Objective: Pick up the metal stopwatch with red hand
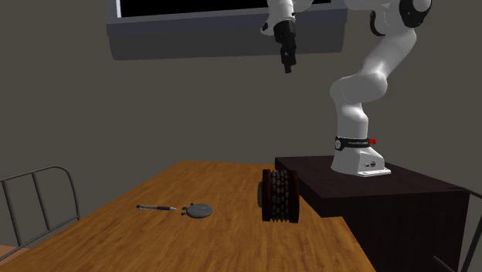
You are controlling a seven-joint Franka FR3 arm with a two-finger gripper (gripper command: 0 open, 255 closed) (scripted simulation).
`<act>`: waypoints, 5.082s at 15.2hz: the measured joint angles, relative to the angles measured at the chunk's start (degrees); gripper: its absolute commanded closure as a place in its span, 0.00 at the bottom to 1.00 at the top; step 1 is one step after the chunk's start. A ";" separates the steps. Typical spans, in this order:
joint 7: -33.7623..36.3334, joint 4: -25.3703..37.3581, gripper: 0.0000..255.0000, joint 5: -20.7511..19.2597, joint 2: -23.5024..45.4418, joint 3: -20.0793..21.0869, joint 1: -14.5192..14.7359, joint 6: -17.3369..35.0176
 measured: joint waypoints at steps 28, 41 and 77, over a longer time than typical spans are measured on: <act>17.56 3.59 0.00 -2.14 46.91 13.40 2.87 50.60; 28.51 25.12 0.00 -12.44 75.72 9.39 8.01 59.93; 30.81 35.03 1.00 -13.82 83.14 7.81 10.15 58.16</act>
